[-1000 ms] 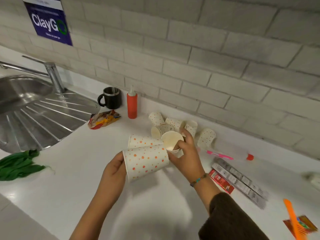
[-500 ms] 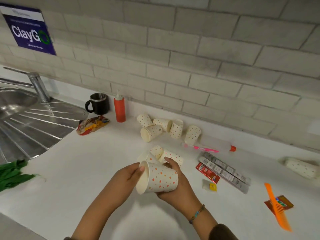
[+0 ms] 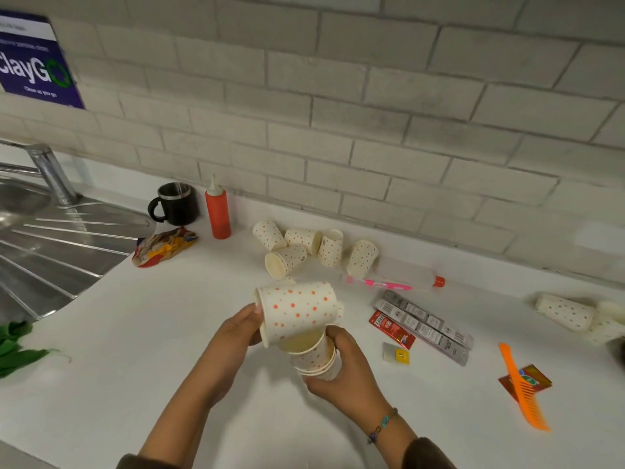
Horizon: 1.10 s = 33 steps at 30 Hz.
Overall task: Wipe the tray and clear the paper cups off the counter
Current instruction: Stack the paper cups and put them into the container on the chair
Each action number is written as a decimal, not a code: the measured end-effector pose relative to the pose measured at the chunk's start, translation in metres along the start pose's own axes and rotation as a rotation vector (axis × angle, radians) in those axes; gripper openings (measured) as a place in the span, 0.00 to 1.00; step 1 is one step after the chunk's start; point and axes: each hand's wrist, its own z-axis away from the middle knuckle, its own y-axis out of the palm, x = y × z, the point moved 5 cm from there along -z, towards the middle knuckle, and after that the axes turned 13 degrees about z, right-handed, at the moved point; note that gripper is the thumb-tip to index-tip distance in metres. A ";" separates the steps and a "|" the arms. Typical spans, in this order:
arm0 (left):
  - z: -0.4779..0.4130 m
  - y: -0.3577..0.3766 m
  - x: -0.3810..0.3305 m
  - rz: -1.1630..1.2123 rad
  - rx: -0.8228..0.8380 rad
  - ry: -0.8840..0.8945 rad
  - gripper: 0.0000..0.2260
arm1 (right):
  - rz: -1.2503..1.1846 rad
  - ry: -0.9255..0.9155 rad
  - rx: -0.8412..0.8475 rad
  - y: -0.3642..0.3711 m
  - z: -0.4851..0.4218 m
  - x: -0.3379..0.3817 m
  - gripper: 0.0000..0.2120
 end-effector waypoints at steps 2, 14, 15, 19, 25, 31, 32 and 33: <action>-0.001 -0.010 -0.011 -0.039 -0.128 0.079 0.12 | 0.022 0.028 -0.024 -0.003 0.000 -0.006 0.25; -0.017 0.009 0.006 -0.668 0.080 -0.030 0.21 | 0.113 -0.029 -0.052 -0.016 0.004 -0.003 0.22; -0.025 0.010 0.009 -0.519 0.076 -0.073 0.24 | 0.078 -0.007 -0.077 -0.020 0.006 -0.006 0.24; -0.077 0.022 0.034 -0.390 0.056 -0.079 0.15 | -0.061 0.126 -0.170 -0.033 0.018 -0.021 0.26; -0.153 0.057 0.068 -0.512 0.009 0.036 0.09 | -0.112 0.216 -0.246 -0.048 0.037 -0.035 0.28; -0.178 0.071 0.084 -0.439 -0.125 0.115 0.21 | -0.098 0.321 -0.317 -0.067 0.067 -0.058 0.31; -0.179 0.076 0.086 -0.428 -0.121 0.126 0.23 | -0.091 0.335 -0.325 -0.071 0.072 -0.061 0.30; -0.180 0.078 0.086 -0.427 -0.122 0.128 0.25 | -0.081 0.343 -0.327 -0.073 0.074 -0.062 0.30</action>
